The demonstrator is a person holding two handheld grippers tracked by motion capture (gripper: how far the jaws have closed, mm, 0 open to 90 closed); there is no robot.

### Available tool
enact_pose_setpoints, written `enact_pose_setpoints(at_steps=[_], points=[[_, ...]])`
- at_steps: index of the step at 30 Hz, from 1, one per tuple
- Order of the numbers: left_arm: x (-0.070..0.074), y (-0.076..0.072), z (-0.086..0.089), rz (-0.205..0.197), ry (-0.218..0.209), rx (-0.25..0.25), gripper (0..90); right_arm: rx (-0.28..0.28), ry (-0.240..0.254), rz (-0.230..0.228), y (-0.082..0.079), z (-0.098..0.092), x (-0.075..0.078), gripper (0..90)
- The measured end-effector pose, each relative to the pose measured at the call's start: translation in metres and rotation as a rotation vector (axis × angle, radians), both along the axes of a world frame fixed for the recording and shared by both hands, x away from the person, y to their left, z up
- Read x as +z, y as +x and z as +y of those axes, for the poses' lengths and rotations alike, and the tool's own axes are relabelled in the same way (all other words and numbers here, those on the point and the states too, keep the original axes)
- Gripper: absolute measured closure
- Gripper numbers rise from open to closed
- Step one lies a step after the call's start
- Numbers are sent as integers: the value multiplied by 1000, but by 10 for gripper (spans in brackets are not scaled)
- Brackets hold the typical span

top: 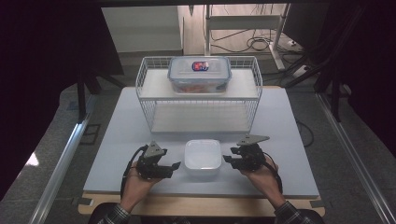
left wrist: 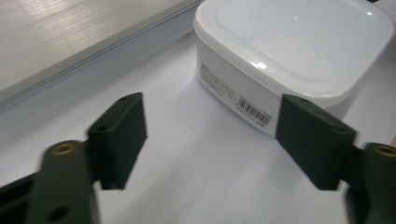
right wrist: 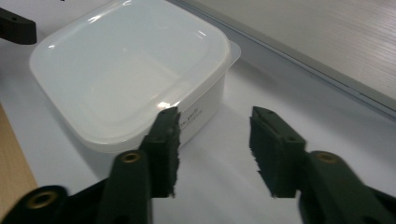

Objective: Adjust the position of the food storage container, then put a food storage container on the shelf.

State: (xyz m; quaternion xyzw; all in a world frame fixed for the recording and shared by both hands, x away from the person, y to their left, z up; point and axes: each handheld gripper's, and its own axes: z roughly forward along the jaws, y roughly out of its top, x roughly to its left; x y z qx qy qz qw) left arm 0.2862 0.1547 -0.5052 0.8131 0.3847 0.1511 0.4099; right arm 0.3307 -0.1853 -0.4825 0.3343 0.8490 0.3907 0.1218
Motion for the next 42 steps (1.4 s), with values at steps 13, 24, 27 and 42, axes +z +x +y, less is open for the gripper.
enact_pose_setpoints(at_steps=[13,24,27,42], points=[[-3,-16,7,-39,49,-6,54,34,26,-52,-16,-10,1,228],[-7,-13,13,-74,-15,-16,45,59,31,-28,-15,-12,-5,110],[-7,-11,13,-62,-13,-2,33,52,46,-39,-15,-10,-4,92],[6,1,0,-6,-26,-26,57,35,14,10,-12,0,9,157]])
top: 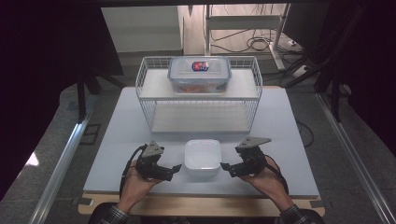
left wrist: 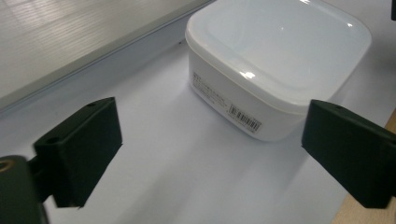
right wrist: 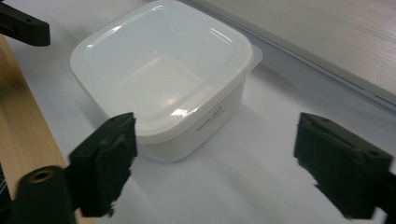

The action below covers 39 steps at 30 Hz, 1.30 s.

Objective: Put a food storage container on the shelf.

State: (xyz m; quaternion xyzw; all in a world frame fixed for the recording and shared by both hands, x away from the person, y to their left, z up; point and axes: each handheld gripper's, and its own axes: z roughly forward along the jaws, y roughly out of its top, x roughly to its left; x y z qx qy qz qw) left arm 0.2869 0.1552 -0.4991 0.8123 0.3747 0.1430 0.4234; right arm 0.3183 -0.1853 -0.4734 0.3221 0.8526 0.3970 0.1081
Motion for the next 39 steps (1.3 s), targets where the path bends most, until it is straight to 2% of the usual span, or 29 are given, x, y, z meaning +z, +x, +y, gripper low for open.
enact_pose_setpoints(at_steps=[4,11,17,24,27,31,34,36,39], points=[[6,5,-2,9,-27,-8,132,3,7,20,3,2,5,216],[9,15,-7,30,-56,-42,209,21,17,26,10,9,8,287],[9,25,-17,47,-55,-62,206,26,34,55,20,14,7,305],[1,35,-28,87,-50,-83,204,18,51,83,31,18,1,304],[-2,39,-28,115,-82,-85,190,18,57,109,35,19,-3,303],[-8,46,-23,188,-152,-98,180,22,67,162,40,20,-9,299],[-10,47,-22,222,-189,-123,240,29,94,209,42,19,-11,323],[-11,47,-24,251,-207,-156,291,42,114,248,42,19,-12,352],[-9,43,-25,261,-204,-140,308,43,130,285,41,19,-13,374]])
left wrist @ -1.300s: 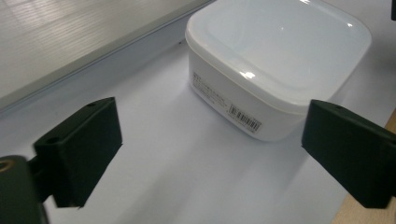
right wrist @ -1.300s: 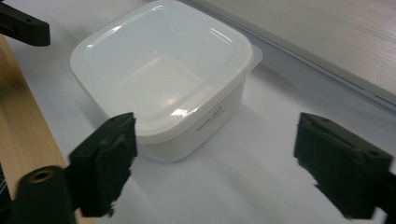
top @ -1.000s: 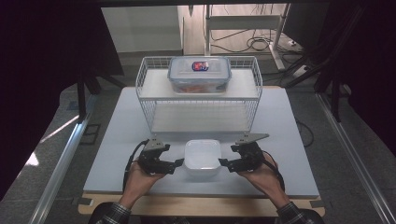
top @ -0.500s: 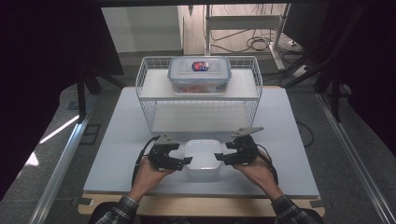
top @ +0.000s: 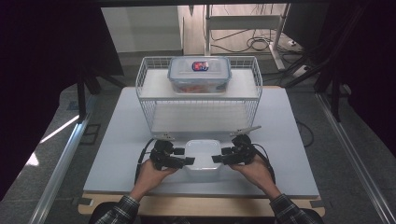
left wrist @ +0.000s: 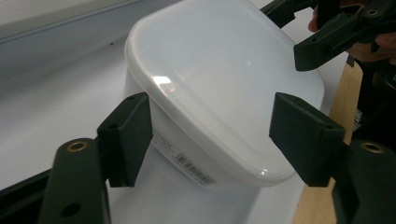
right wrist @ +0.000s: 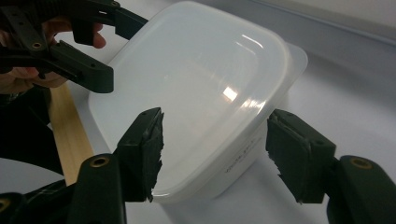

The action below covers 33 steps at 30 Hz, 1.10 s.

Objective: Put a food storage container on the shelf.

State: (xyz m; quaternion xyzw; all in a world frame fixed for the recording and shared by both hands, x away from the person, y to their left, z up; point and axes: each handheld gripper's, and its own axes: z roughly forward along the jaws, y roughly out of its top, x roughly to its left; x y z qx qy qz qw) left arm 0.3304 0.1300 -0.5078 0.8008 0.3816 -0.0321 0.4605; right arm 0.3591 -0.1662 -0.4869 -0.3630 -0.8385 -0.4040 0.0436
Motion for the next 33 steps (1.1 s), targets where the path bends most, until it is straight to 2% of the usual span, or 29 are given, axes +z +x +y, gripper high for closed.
enact_pose_setpoints(at_steps=[3,5,7,8,9,11,13,19,20,24,26,28,33], points=[[3,-6,2,11,5,8,378,-17,-1,43,-4,-2,2,417],[7,-11,3,-5,20,8,433,-20,1,53,-6,-4,3,455],[10,-14,3,-16,30,18,501,-27,-1,62,-10,-7,6,531],[11,-15,3,-17,30,20,534,-44,-3,47,-12,-8,10,586],[12,-15,3,-23,29,29,559,-51,-6,30,-14,-9,12,604],[14,-16,2,-32,37,52,599,-74,-11,30,-16,-10,16,637],[15,-17,2,-24,29,72,626,-96,-12,18,-17,-9,17,657],[20,-18,7,-31,24,126,739,-146,49,19,-20,-12,19,781],[19,-18,8,-31,23,130,773,-153,57,12,-20,-12,20,789],[18,-17,9,-30,25,148,779,-154,34,-51,-23,-8,21,790],[19,-18,8,-40,41,156,780,-153,27,-77,-24,-6,22,791],[21,-18,8,-48,42,159,781,-152,20,-98,-25,-5,23,790],[31,-19,9,-74,33,166,780,-145,39,-138,-27,-4,34,792]])
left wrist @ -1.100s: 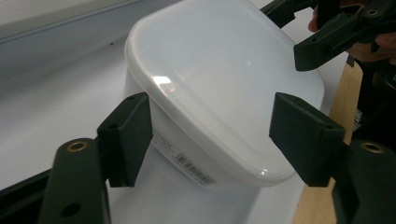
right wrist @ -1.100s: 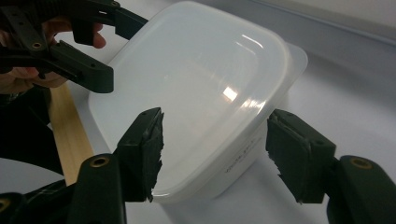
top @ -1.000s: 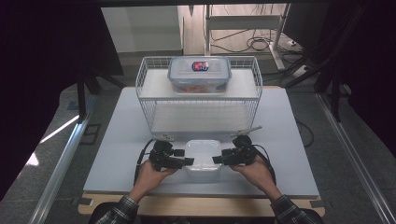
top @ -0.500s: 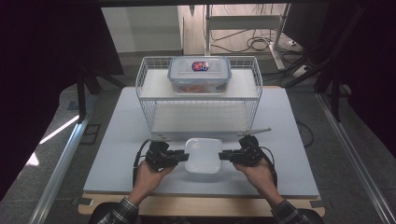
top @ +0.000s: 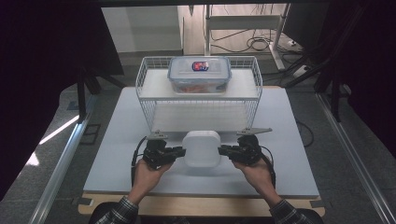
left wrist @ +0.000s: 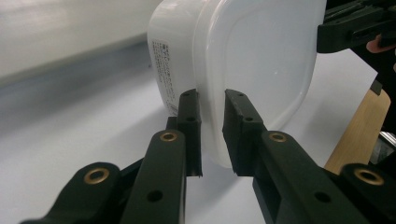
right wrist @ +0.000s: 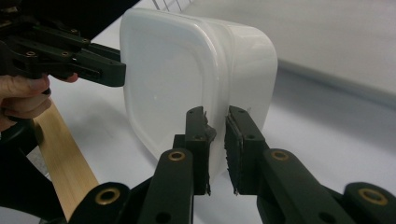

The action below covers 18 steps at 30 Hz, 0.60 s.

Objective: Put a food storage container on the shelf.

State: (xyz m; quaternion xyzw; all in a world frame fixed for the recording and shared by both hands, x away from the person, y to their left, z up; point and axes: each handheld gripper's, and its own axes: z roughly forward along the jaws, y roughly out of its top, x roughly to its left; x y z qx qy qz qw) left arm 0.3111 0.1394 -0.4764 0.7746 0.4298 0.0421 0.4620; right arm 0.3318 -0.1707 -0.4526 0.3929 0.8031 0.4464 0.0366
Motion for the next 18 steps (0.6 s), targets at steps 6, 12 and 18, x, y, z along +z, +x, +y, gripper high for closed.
enact_pose_setpoints(at_steps=[6,12,18], points=[[18,3,1,-33,-7,0,780,10,9,-56,1,0,19,794],[42,5,3,-84,0,6,780,17,24,-101,4,1,40,794],[68,7,5,-136,24,18,780,21,32,-150,9,4,62,794]])
